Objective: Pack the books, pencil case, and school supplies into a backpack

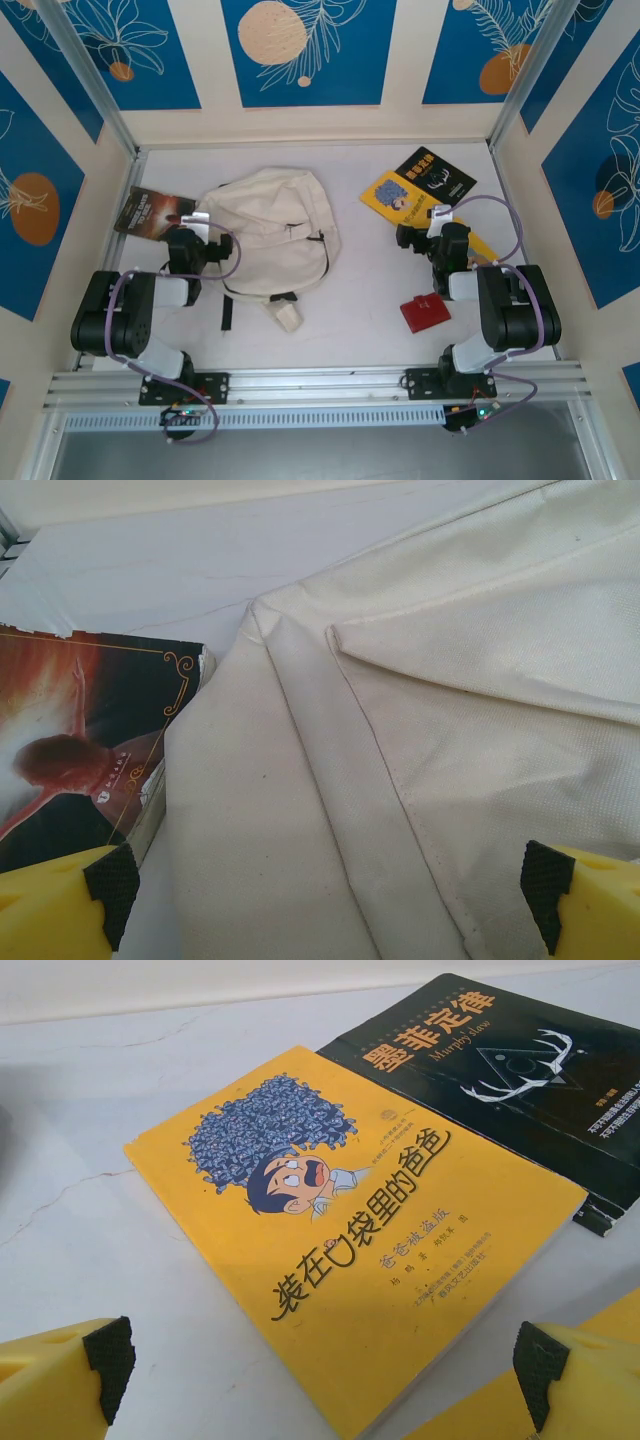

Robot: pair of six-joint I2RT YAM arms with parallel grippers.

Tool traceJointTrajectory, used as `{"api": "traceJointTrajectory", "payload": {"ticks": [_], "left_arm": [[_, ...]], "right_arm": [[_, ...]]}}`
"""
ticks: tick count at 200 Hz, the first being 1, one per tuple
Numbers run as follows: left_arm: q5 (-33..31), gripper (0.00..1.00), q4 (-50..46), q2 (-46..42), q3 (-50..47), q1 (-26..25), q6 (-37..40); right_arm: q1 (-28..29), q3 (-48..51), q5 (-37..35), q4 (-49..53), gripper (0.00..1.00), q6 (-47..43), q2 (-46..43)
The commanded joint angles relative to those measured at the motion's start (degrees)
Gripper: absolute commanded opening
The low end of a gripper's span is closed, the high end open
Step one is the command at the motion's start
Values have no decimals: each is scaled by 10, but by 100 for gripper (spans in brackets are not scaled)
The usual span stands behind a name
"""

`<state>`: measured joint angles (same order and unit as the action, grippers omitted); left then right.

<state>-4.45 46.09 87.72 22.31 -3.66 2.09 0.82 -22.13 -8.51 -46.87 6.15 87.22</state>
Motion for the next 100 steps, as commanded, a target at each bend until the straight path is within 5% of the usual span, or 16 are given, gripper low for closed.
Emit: {"api": "traceJointTrajectory", "payload": {"ticks": [1,100], "left_arm": [[12,100,15,3,7,-5,5],[14,100,11,3,10,-4,5]], "right_arm": [[-3,-12,8,-4,99,0,1],[-3,-12,8,-4,99,0,1]]}}
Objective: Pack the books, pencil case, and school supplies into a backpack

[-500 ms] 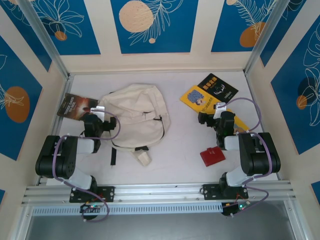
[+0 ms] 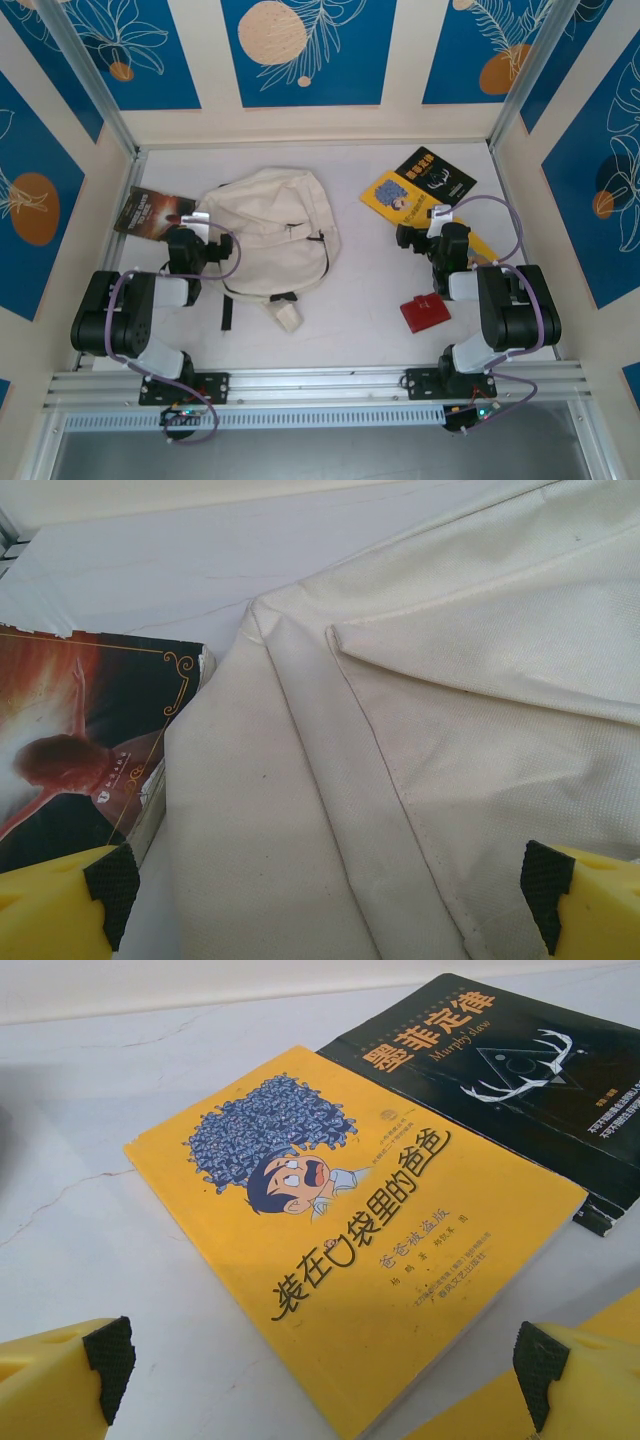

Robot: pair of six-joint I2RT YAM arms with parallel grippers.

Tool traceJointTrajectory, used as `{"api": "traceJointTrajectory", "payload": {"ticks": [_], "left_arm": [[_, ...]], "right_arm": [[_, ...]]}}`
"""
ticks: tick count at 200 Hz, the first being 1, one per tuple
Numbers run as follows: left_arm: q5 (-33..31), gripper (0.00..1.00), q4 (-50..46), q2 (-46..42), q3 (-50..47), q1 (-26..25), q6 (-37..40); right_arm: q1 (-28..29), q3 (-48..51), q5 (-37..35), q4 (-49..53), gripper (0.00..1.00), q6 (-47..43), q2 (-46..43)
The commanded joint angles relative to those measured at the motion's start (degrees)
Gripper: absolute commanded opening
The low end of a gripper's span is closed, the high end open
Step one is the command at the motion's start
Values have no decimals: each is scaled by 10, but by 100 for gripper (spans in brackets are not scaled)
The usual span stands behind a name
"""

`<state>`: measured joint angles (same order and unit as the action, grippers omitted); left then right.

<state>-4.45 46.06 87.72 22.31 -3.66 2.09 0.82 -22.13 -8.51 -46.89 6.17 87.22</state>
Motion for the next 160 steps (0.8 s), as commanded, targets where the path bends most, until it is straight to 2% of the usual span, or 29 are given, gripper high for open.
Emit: {"api": "traceJointTrajectory", "payload": {"ticks": [1,47,61,73,86,128,141,160], "left_arm": [[14,100,11,3,10,-3,5],[12,100,14,0,7,-3,5],[1,100,-24,-17,22,-4,0],[-15,100,-107,-42,53,-4,-4],[-28,100,-174,-63,85,-4,-7],[-55,100,-297,-163,125,-3,-30],[-63,100,-361,-195,152,-4,-57],[-78,100,-454,-228,200,-4,-103]], "right_arm": [[-3,-12,7,-4,99,0,1],[-5,-2,9,-15,99,1,-10],[-5,-5,-2,16,99,6,-42],[-2,-11,-14,57,99,6,-84],[4,-18,-35,109,99,12,-135],[4,-87,-94,319,99,111,-293],[3,-127,-115,401,99,158,-316],[-8,-220,-148,586,99,256,-317]]}}
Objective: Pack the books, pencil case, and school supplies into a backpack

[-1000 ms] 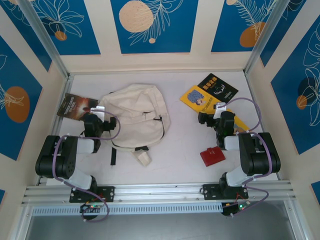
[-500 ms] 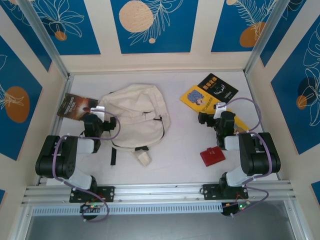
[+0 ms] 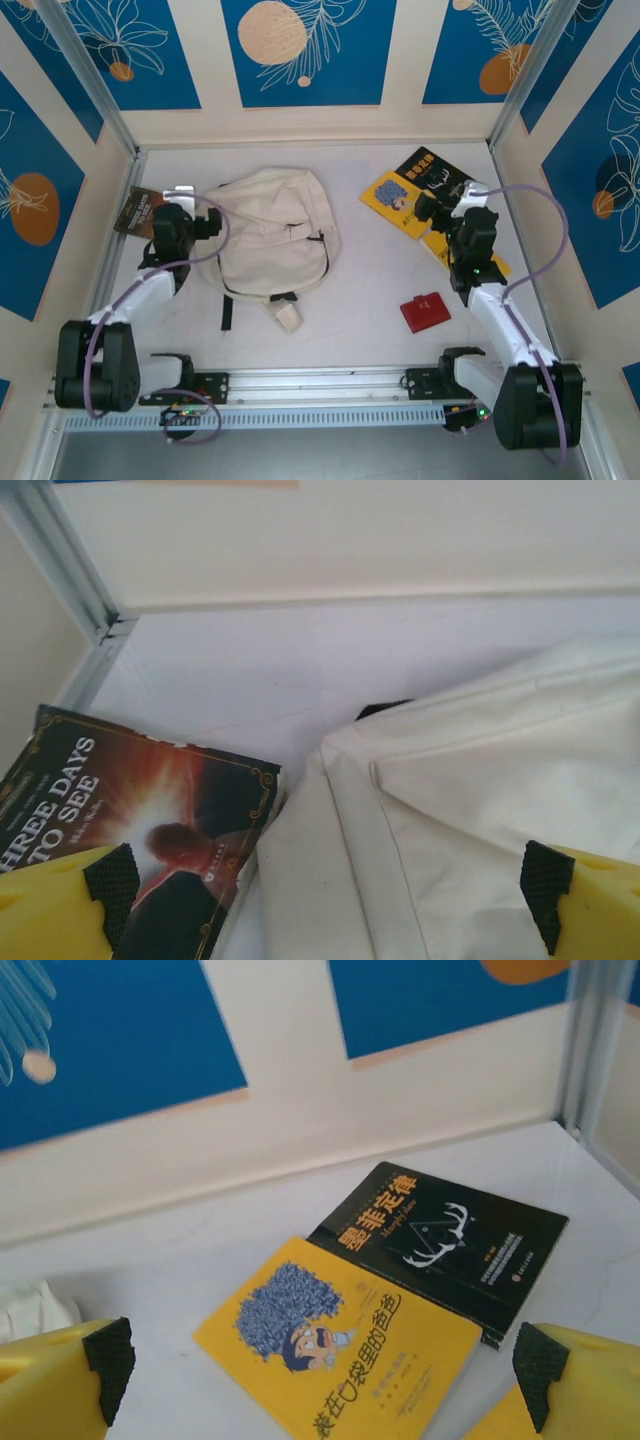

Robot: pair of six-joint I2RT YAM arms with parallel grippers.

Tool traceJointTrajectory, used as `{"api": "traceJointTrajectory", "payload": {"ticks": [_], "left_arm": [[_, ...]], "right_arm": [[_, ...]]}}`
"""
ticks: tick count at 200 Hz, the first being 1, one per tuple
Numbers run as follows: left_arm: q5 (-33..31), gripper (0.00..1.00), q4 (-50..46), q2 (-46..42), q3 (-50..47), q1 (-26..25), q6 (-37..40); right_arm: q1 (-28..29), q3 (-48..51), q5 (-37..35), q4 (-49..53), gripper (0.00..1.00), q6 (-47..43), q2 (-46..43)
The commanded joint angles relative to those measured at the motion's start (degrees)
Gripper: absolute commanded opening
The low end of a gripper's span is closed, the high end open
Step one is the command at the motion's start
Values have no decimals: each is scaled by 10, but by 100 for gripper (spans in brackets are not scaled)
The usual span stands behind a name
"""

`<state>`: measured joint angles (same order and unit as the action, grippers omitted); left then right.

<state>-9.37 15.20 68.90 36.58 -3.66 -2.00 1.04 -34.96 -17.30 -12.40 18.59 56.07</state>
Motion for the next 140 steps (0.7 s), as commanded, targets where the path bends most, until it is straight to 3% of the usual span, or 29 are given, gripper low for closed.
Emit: {"api": "traceJointTrajectory", "payload": {"ticks": [1,32,81,140], "left_arm": [[-30,100,-150,-41,60,-5,-64],[3,100,-228,-58,109,-6,-122],[167,100,-259,-6,149,-19,-247],[119,95,-258,195,256,-133,-299]], "right_arm": [[-10,-97,-58,250,99,134,-4],[-29,-225,-15,419,99,160,70],[-12,-281,115,456,99,136,149],[83,-280,167,421,99,147,209]]}}
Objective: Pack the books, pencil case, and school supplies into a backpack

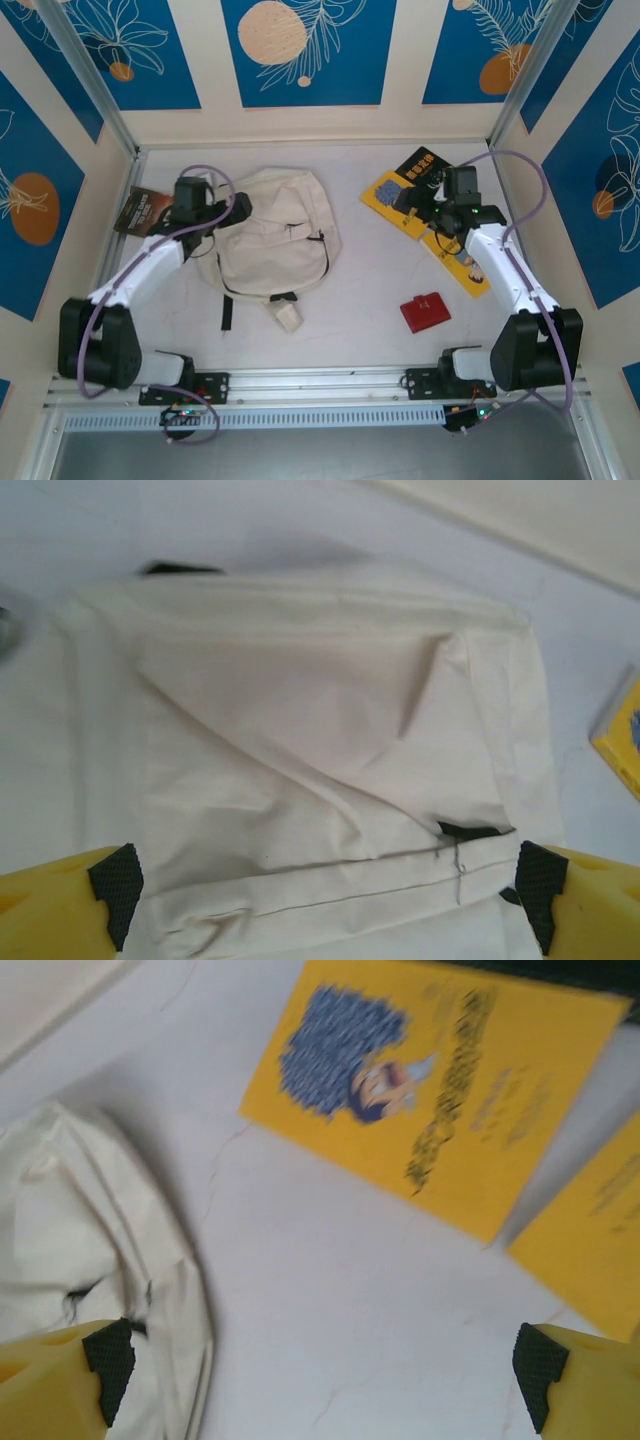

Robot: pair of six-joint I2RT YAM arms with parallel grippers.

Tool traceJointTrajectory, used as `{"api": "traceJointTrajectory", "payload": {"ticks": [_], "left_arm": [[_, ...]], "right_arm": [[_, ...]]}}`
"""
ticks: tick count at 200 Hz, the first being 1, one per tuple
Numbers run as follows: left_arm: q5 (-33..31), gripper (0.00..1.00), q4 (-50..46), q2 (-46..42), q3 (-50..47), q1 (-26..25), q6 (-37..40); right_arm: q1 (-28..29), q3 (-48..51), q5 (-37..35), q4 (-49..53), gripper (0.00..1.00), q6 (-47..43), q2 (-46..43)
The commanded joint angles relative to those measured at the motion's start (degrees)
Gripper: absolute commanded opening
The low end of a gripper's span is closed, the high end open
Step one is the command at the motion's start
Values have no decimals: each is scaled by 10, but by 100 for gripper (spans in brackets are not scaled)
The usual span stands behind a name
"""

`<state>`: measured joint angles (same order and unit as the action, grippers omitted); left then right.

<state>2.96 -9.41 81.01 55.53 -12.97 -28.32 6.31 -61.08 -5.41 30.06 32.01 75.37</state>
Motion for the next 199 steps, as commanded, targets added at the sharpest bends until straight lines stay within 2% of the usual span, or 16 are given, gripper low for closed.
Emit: {"api": "traceJointTrajectory", "payload": {"ticks": [1,37,76,90,111,133,174,199], "left_arm": [[-4,95,-12,78,70,-42,-37],[-71,78,-63,236,206,-83,-80],[-152,74,-158,371,353,-105,-132],[-153,73,-181,415,396,-110,-152],[-119,72,-187,461,441,-118,-152],[-48,73,-173,504,491,-128,-117],[105,78,-183,611,642,-144,-43],[151,79,-227,645,737,-155,-4]], "right_arm": [[31,-19,49,-3,99,13,18],[73,-33,83,-6,99,18,56],[100,-30,112,-20,99,28,81],[103,-34,119,-19,99,33,91],[107,-34,124,-15,99,39,99],[112,-20,128,-25,99,50,101],[124,-3,126,-39,99,87,129],[136,-13,125,-36,95,93,154]]}}
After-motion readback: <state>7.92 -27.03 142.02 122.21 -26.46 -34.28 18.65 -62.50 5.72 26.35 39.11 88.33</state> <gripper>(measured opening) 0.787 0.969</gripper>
